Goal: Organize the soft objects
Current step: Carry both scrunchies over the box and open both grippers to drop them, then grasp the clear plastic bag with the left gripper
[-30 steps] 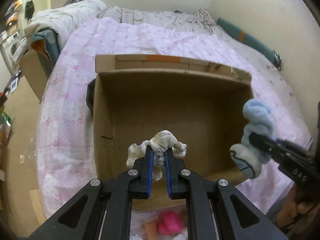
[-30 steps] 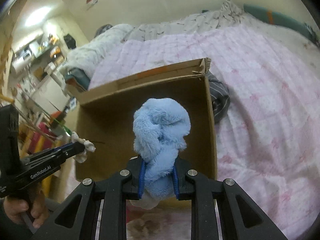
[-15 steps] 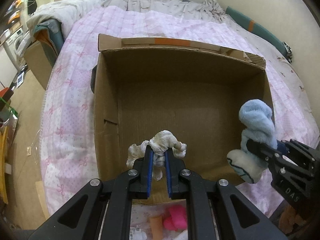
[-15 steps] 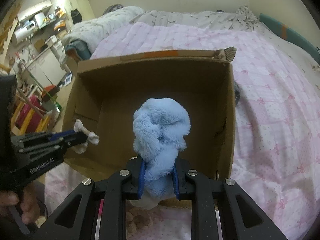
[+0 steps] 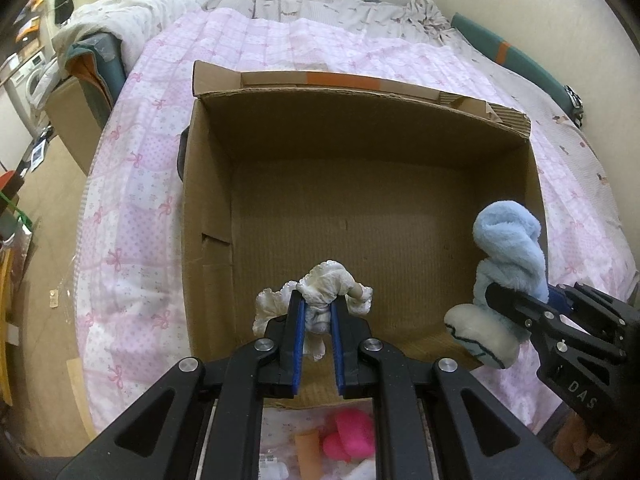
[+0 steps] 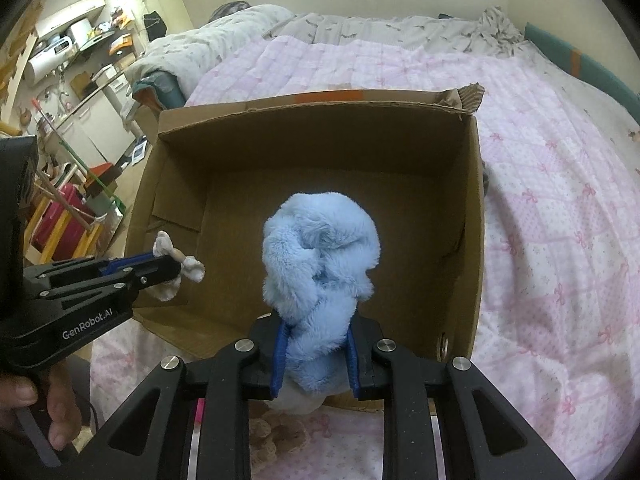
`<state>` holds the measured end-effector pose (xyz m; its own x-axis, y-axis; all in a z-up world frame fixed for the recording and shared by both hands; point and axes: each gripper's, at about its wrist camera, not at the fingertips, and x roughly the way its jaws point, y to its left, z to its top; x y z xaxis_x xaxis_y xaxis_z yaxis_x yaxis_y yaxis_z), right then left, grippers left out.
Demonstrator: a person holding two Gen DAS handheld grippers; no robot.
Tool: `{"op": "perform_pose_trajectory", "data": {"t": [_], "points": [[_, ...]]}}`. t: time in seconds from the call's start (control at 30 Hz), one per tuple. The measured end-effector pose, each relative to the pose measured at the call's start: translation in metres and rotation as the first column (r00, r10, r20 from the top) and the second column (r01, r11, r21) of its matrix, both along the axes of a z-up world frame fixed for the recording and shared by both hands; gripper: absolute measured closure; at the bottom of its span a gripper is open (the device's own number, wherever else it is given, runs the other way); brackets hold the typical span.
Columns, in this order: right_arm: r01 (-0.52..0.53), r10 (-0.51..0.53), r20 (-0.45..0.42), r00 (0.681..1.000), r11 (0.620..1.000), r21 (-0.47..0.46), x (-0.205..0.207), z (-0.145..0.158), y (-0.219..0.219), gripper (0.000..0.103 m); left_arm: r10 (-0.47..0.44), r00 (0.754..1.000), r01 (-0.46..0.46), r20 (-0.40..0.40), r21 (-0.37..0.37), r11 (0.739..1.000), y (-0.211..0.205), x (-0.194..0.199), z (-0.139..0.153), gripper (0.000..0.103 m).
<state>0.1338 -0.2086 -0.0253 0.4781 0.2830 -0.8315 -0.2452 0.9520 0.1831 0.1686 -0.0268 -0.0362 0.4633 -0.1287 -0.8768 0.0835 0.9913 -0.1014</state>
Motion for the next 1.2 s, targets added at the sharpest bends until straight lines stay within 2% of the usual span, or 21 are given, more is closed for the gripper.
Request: {"op": "perform_pose_trajectory", "data": {"t": [0.17, 0.33, 0.37, 0.4, 0.47, 0.53, 0.63, 0.7, 0.77, 0.87, 1.2], "points": [[0.01, -0.01, -0.012, 1.0, 1.0, 0.014, 0.001, -0.001, -0.002, 0.077, -0.003, 1.0, 0.003, 0.006, 0.011, 1.0, -0.001, -0.001, 0.0, 0.092], [0.013, -0.012, -0.026, 1.0, 1.0, 0.029, 0.001, -0.003, -0.004, 0.068, -0.003, 1.0, 0.003, 0.004, 0.015, 1.0, -0.002, -0.001, 0.0, 0.092], [0.014, -0.013, -0.029, 0.999, 0.999, 0.033, 0.001, -0.003, -0.004, 0.058, -0.004, 1.0, 0.004, 0.003, 0.016, 1.0, -0.002, -0.001, 0.0, 0.091], [0.017, -0.016, -0.03, 0.999, 0.999, 0.039, 0.001, -0.003, -0.005, 0.04, -0.004, 1.0, 0.004, 0.002, 0.019, 1.0, -0.003, -0.001, 0.0, 0.089], [0.029, -0.027, -0.024, 0.999, 0.997, 0.065, 0.001, -0.001, -0.007, 0.033, -0.007, 1.0, 0.007, -0.001, 0.018, 1.0, -0.003, -0.001, 0.0, 0.088], [0.033, -0.031, -0.019, 0.999, 0.996, 0.077, 0.0, 0.002, -0.007, 0.032, -0.013, 1.0, 0.013, -0.003, 0.016, 1.0, -0.003, -0.001, 0.0, 0.086], [0.045, -0.044, -0.016, 0.999, 0.995, 0.087, 0.0, 0.003, -0.01, 0.03, -0.019, 1.0, 0.019, 0.002, 0.024, 1.0, -0.005, -0.003, 0.001, 0.072], [0.053, -0.052, -0.016, 0.999, 0.995, 0.09, 0.001, 0.004, -0.012, 0.03, -0.016, 1.0, 0.016, 0.014, 0.027, 1.0, -0.005, -0.004, 0.003, 0.045], [0.063, -0.063, -0.009, 0.998, 0.994, 0.089, 0.002, 0.005, -0.014, 0.03, -0.009, 0.999, 0.008, 0.034, 0.029, 1.0, -0.005, -0.005, 0.006, 0.035], [0.079, -0.078, -0.011, 0.997, 0.992, 0.097, 0.003, 0.005, -0.017, 0.03, -0.004, 0.999, 0.002, 0.043, 0.054, 0.999, -0.005, -0.004, 0.007, 0.034], [0.104, -0.105, 0.001, 0.994, 0.99, 0.094, 0.002, 0.008, -0.021, 0.03, 0.005, 0.998, -0.008, 0.058, 0.053, 0.999, -0.004, -0.006, 0.013, 0.034]]}}
